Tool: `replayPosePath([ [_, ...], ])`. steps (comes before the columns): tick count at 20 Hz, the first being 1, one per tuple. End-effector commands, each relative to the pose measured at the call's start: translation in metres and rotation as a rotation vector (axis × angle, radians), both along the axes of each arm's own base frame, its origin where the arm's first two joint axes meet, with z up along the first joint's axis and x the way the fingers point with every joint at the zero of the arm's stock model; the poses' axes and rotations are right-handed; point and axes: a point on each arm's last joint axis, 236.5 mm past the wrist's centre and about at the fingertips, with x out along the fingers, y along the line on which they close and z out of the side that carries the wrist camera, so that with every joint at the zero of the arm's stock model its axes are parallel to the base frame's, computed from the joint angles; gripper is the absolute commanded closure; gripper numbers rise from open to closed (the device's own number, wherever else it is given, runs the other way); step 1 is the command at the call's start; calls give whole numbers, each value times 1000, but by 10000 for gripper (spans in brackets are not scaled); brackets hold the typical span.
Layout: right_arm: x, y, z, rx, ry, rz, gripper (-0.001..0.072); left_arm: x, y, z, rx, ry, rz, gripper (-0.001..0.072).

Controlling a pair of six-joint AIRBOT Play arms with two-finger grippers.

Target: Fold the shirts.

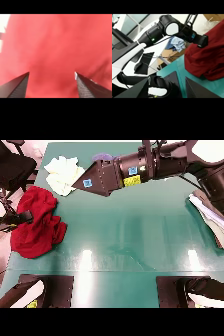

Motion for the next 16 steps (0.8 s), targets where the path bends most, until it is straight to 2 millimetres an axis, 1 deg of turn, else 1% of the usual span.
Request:
replayPosePath([
  [1, 9, -4, -7, -32, -14, -30, 202, -5, 9, -12, 40, 79, -90, 24],
  [4, 12, -3, -8, -32, -36, -35, 202, -9, -25, -50, -126, 186, -160, 23],
  [6, 13, -3, -8, -32, -38, -35, 202, -9, -55, -70, -264, 223, -195, 24],
  [7, 13, -3, -8, -32, -45, -33, 203, -7, -73, -75, -340, 224, -210, 25],
  [8, 13, -3, -8, -32, -46, -34, 203, -7, -85, -79, -393, 230, -227, 25],
  [11, 12, -3, -9, -36, -44, -29, 202, -5, -99, -88, -461, 241, -223, 27],
  [12, 12, -3, -9, -36, -44, -30, 203, -5, -100, -91, -469, 247, -227, 77],
  [14, 13, -3, -8, -32, -45, -34, 203, -3, -103, -95, -481, 247, -249, 406],
  [15, 13, -3, -8, -31, -45, -35, 203, 1, -105, -96, -489, 234, -260, 553],
  [16, 13, -3, -8, -31, -45, -34, 203, 6, -110, -94, -501, 211, -280, 678],
])
